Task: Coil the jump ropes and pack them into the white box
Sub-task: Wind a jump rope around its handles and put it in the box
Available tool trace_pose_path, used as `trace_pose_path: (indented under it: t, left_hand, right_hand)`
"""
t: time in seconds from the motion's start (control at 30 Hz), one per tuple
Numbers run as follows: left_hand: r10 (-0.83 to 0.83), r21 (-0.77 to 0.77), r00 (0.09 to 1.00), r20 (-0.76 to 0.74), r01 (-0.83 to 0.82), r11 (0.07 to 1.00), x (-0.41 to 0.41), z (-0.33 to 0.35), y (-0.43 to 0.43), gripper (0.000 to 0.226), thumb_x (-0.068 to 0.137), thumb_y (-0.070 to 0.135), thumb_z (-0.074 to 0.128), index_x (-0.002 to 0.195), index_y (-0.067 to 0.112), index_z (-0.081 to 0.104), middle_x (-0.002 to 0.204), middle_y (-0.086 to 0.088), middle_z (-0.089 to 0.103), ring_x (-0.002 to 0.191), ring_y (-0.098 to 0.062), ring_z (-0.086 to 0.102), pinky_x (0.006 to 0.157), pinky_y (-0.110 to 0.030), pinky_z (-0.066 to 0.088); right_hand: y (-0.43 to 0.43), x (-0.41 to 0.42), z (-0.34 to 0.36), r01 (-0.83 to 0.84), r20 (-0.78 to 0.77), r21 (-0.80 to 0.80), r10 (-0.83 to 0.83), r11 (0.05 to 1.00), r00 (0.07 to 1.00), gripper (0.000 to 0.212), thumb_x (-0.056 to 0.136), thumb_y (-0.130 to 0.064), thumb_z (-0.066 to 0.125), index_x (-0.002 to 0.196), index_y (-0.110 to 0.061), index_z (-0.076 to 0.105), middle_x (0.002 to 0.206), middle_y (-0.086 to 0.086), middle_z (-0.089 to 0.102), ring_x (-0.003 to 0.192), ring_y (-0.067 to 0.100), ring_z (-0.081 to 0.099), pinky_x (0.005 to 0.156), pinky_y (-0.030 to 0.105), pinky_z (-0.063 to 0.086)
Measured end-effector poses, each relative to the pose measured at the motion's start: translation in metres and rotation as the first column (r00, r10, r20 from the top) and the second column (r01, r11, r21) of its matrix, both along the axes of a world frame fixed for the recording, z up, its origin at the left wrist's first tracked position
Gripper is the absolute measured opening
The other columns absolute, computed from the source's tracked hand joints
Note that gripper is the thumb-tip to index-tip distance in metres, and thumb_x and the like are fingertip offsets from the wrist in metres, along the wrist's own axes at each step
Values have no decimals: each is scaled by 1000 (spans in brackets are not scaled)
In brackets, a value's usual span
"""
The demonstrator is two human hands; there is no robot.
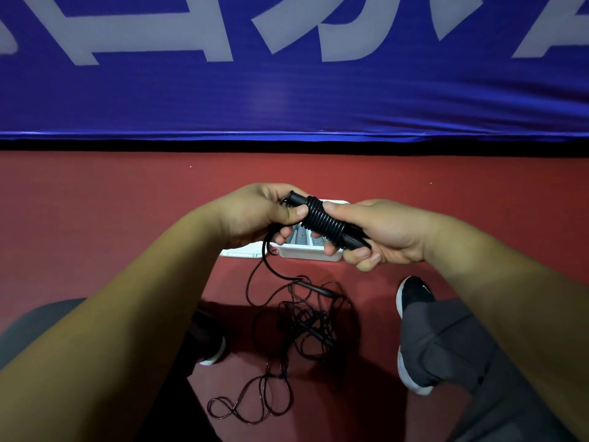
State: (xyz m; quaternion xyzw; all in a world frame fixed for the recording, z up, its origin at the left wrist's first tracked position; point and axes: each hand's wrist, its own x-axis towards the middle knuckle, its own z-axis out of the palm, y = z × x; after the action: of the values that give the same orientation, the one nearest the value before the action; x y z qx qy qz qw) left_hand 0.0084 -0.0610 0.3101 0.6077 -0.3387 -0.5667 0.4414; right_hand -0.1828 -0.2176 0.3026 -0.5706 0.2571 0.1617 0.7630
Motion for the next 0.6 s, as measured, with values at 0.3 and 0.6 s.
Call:
trace_pose_path:
  t: [0.3, 0.6]
  left_hand:
    - [-27, 8, 998, 50, 26, 1000, -3, 2, -1, 19, 100, 1, 63, 118, 4, 68, 75, -3, 63, 57, -13, 53, 51, -24, 43]
    - [-36, -66, 975, 218, 51, 996, -1, 16, -8, 24, 96, 3, 70, 118, 12, 75, 92, -8, 66, 64, -13, 55, 58, -28, 45]
  right_hand:
    - [-2, 0, 8, -52, -1, -17, 52, 998, 999, 61, 99, -47, 61, 129, 6, 62, 98, 19, 70, 58, 17, 44, 48, 25, 33]
    - [-6, 7, 10, -90, -61, 122, 98, 988, 993, 73, 88, -72, 60, 117, -7, 76, 109, 15, 73, 81, 24, 66, 70, 33, 48]
